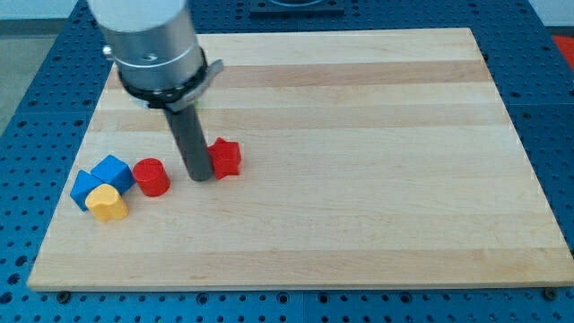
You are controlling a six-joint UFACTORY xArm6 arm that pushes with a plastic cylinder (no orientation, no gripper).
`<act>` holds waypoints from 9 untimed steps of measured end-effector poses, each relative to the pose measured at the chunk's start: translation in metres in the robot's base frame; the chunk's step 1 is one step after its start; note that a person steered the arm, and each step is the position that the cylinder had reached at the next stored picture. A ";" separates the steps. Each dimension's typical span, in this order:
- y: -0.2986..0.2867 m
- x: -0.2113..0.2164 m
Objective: Move the red star closer to green star
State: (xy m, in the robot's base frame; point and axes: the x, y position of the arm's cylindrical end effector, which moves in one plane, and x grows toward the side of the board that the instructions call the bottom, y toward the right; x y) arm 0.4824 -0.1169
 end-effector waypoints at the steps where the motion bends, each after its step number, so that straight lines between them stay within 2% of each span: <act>1: 0.028 0.003; 2: 0.050 0.024; 3: 0.070 0.027; 4: 0.062 0.016; 6: -0.005 -0.026; 7: -0.015 -0.037; 9: 0.018 -0.028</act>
State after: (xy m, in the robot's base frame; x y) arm 0.4549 -0.0992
